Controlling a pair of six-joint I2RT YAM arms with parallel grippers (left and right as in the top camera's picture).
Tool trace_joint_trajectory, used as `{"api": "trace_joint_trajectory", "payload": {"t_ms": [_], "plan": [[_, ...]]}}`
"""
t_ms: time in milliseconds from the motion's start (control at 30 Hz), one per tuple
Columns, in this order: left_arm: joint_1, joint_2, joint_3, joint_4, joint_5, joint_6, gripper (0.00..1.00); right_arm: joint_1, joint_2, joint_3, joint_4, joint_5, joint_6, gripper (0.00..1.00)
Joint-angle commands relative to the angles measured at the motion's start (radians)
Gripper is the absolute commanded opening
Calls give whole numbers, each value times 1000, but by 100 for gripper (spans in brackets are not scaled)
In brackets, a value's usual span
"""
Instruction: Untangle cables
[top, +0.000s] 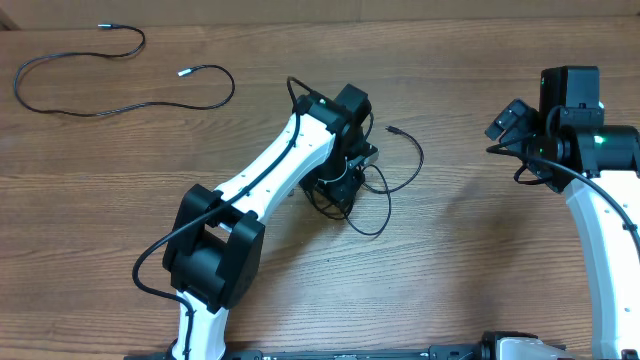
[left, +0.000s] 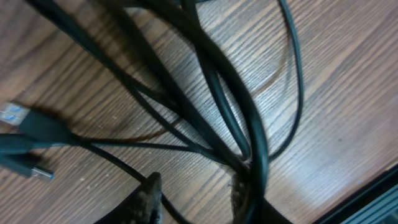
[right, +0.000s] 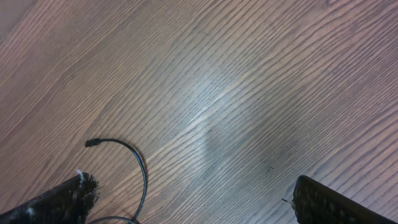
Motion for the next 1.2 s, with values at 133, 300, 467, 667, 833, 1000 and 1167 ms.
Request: {"api": "trace_joint_trajectory", "payload": {"t_ms": [133,300,467,667,833,1000,1167], "plan": [[6,2,51,3,17,-32,4,-2,0,-4,2,2,0,100],[6,2,261,-154,18,-46,4,-2,0,-4,2,2,0,100],[6,2,530,-246,137,-46,4,-2,0,-4,2,2,0,100],[6,2,779,-255,364,-45,4,-2,0,-4,2,2,0,100],[6,-8,894,-224,495,-46,4,-2,0,-4,2,2,0,100],[16,-17,932,-98,404,-375,4,-2,0,-4,2,2,0,100],[18,-27,933,47,565,-423,4,-2,0,-4,2,2,0,100]]}}
